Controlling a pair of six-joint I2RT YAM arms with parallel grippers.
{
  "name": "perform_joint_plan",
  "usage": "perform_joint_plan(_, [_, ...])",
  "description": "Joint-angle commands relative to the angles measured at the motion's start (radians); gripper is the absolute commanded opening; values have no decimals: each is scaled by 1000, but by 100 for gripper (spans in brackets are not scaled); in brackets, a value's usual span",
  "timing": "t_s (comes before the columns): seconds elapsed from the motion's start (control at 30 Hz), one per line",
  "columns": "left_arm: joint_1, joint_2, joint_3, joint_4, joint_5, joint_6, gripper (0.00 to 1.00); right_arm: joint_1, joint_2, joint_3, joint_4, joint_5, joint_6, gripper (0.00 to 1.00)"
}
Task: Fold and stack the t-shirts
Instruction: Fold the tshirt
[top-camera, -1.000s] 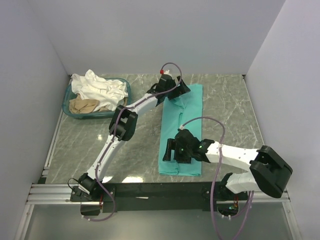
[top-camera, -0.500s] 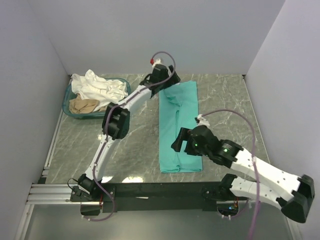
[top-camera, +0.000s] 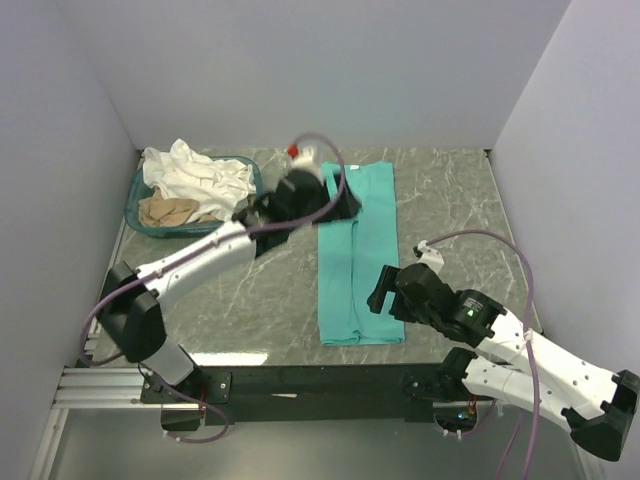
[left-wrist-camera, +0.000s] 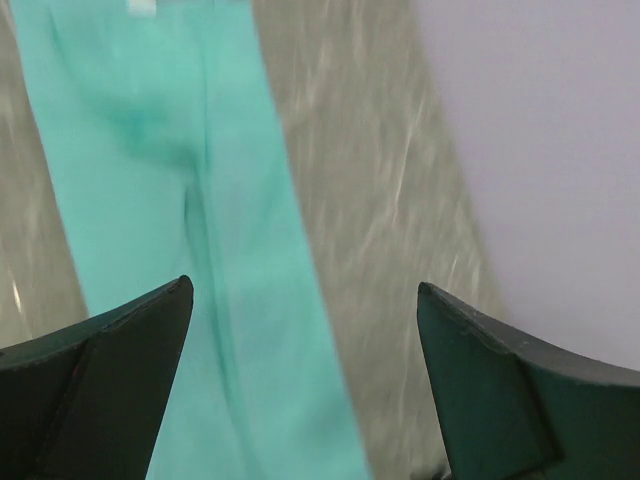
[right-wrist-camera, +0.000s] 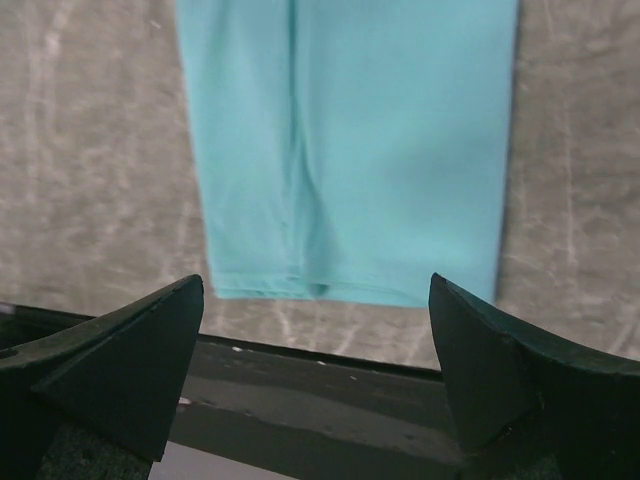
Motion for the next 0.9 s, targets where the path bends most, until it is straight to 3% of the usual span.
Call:
perform_joint_plan(0.0, [-85,-107,-261,-59,-92,-92,99,-7,-5,-35,-60,-2,-14,99])
perform_joint_plan(0.13, [-186,-258,-529,-82,-107,-206,99,-12,-23,-117,-62,-76,-5,97])
perform_joint_plan(0.33, [-414,-370,-705,-130,-130,-380,95,-21,-56,-166,-96,-80,59,95])
perform_joint_plan(0.5, [-493,-341,-748,-46,-101,-447,83,-38,-69,-223,-74,-85,134,91])
perform_joint_plan(0.67, [-542,-225,-731,-87,-82,-491,61,-47,-88,-255,-94,-60,174,87])
perform_joint_plan(0.87, [-548,-177,-694,-131,-136,-512,45,-50,-112,-270,-97,-54,188,81])
